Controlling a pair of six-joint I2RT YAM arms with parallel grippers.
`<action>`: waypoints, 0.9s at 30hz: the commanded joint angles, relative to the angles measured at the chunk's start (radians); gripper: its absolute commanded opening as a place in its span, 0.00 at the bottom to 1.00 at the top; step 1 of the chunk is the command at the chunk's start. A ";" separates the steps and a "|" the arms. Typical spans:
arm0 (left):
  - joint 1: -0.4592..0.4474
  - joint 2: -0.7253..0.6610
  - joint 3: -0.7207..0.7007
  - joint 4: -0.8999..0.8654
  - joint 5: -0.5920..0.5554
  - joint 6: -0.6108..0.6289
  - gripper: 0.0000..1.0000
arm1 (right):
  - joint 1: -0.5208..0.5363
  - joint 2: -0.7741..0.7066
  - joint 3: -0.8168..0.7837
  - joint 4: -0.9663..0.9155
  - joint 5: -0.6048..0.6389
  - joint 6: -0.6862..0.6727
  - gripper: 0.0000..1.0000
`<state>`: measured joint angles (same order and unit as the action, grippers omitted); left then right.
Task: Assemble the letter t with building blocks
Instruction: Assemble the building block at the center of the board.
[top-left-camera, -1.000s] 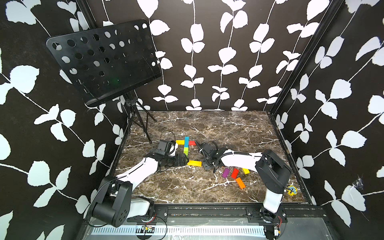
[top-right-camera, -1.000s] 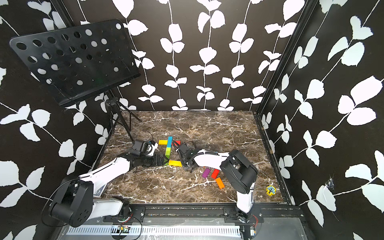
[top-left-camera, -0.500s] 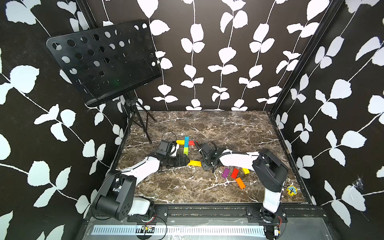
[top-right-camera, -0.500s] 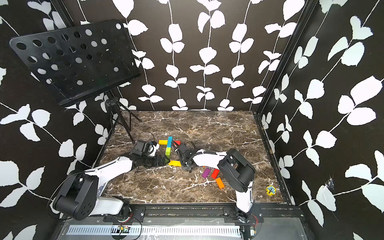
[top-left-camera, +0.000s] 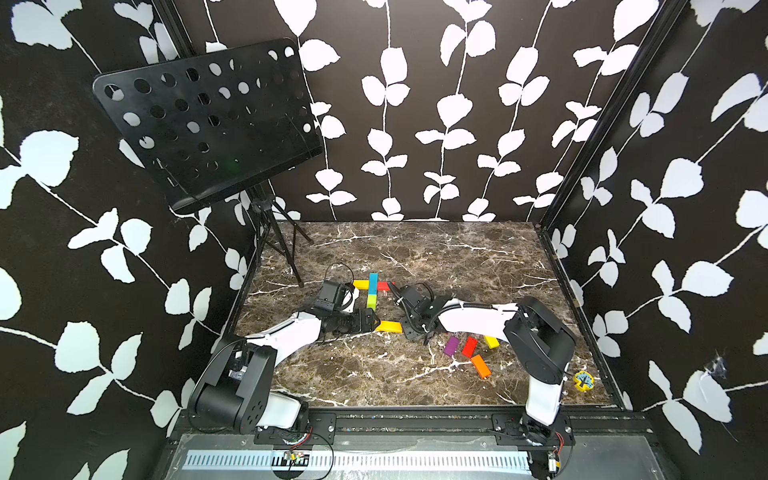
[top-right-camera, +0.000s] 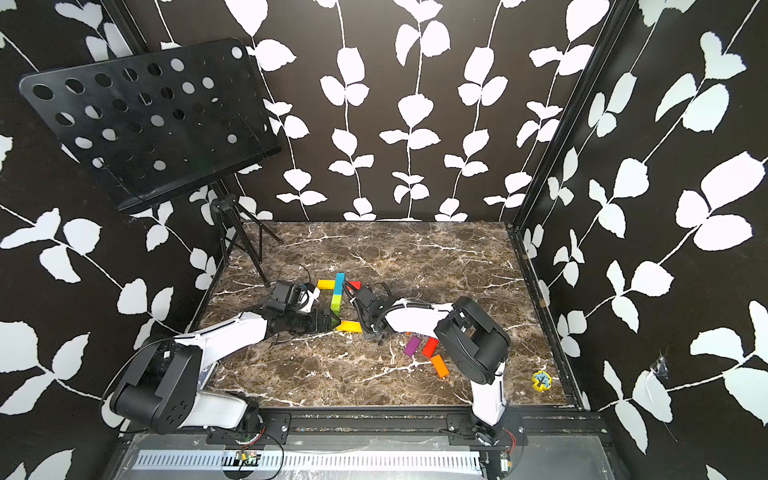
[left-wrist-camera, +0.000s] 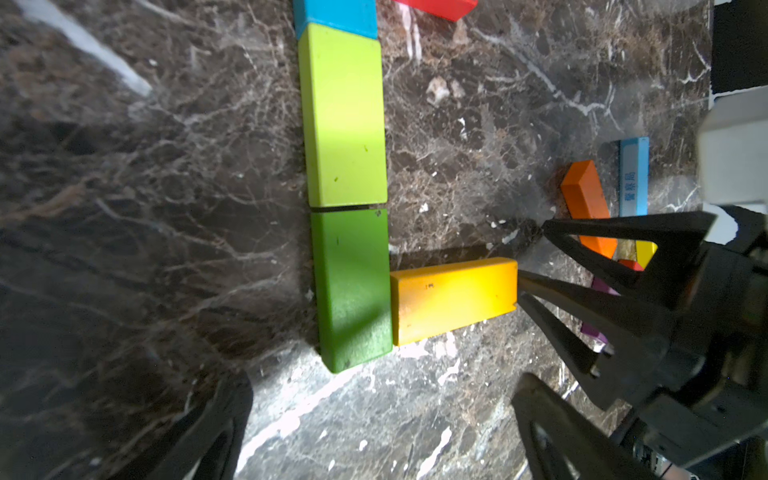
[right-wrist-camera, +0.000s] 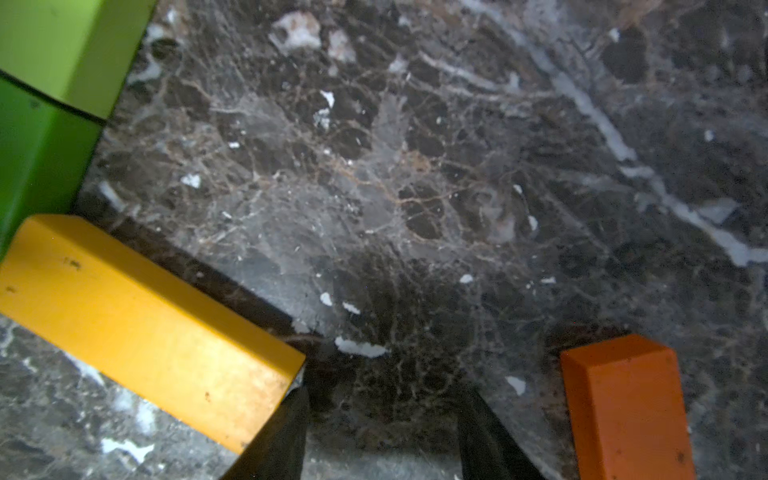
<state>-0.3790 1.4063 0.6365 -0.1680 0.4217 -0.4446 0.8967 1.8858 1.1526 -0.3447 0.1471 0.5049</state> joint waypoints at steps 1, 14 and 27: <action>-0.005 0.005 -0.017 0.031 0.002 0.005 0.99 | 0.004 0.024 0.019 -0.006 0.029 0.006 0.59; -0.009 -0.004 -0.017 0.015 -0.004 0.005 0.99 | 0.004 0.023 0.038 -0.053 0.090 -0.003 0.61; -0.035 -0.104 0.050 -0.080 -0.100 0.078 0.99 | 0.004 -0.212 -0.024 -0.022 0.138 -0.130 0.67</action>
<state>-0.3996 1.3495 0.6491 -0.2005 0.3557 -0.4072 0.8967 1.7466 1.1488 -0.3824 0.2733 0.4278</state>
